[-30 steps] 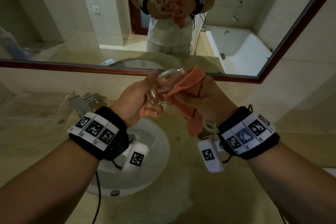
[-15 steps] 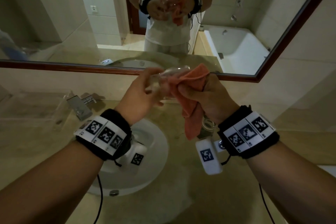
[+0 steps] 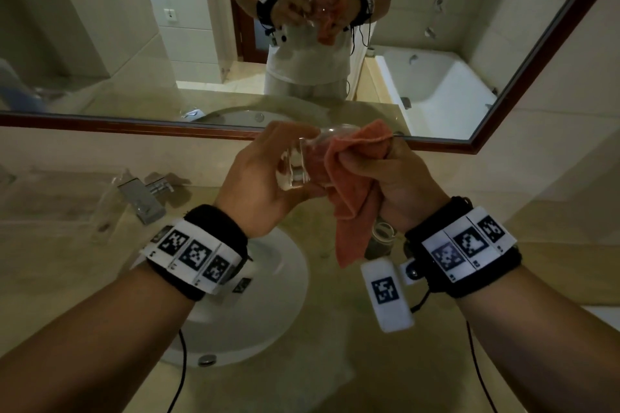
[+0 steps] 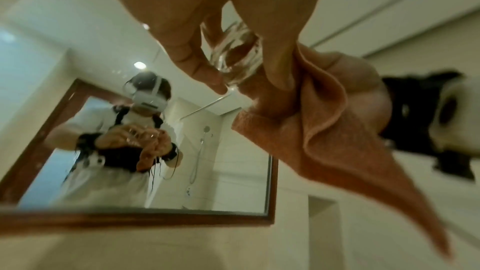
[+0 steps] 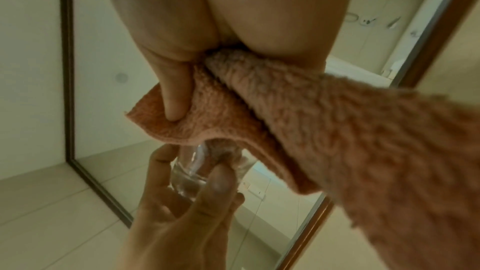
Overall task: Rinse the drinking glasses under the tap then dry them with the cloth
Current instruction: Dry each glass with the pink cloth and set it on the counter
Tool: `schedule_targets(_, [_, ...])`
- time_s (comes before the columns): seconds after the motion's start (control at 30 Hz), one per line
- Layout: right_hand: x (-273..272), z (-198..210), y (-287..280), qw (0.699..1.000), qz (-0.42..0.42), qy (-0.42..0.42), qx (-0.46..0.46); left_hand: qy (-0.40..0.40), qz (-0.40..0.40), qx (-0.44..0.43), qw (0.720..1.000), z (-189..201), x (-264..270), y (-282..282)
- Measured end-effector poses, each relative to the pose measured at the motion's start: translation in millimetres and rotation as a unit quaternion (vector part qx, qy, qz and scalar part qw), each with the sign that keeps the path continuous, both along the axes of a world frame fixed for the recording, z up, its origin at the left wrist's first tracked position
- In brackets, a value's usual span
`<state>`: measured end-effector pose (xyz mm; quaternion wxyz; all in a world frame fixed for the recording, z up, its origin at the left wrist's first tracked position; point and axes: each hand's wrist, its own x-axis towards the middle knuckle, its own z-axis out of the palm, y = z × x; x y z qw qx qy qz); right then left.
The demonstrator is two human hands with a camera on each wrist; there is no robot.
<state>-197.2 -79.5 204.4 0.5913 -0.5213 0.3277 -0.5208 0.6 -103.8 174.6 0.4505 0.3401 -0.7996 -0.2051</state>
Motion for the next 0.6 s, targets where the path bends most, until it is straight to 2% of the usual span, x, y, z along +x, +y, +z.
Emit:
schedule_targets(0.07, [-2,1,1,1.000,-0.002,0.015,-0.017,0.074,-0.046,0.142,0.986,3,0,-1])
schedule_targets(0.1, [-3,2,0,0.999,0.000,0.028,-0.035,0.109,-0.064,0.216,0.968,6,-2,-2])
schedule_targets(0.17, [-4,3,-1,0.993,0.019,0.075,-0.089,0.159,-0.080,0.362,0.915,11,-5,-3])
schedule_targets(0.2, [-4,3,-1,0.988,0.029,0.104,-0.114,0.172,-0.077,0.411,0.892,12,-7,-4])
schedule_targets(0.23, [-4,3,-2,0.983,0.038,0.126,-0.129,0.178,-0.072,0.429,0.883,13,-9,-4])
schedule_targets(0.27, [-5,3,-2,0.980,0.042,0.138,-0.135,0.180,-0.071,0.417,0.888,12,-10,-4])
schedule_targets(0.3, [-6,2,-3,0.981,0.037,0.139,-0.133,0.172,-0.072,0.381,0.906,10,-10,-4])
schedule_targets(0.37, [-8,1,-4,0.988,0.012,0.117,-0.101,0.120,-0.070,0.264,0.954,7,-10,-3])
schedule_targets(0.43, [-7,-1,-5,0.996,-0.015,0.074,-0.040,0.041,-0.046,0.135,0.989,2,-9,-3])
schedule_targets(0.5, [-7,-4,-6,0.999,-0.025,0.036,0.004,-0.002,-0.018,0.014,1.000,0,-10,-1])
schedule_targets(0.53, [-7,-4,-6,0.999,-0.025,0.025,0.013,-0.003,-0.017,-0.013,1.000,0,-11,-1])
schedule_targets(0.6, [-7,-4,-5,0.999,-0.026,0.031,0.005,0.022,-0.027,0.023,0.999,1,-10,-3])
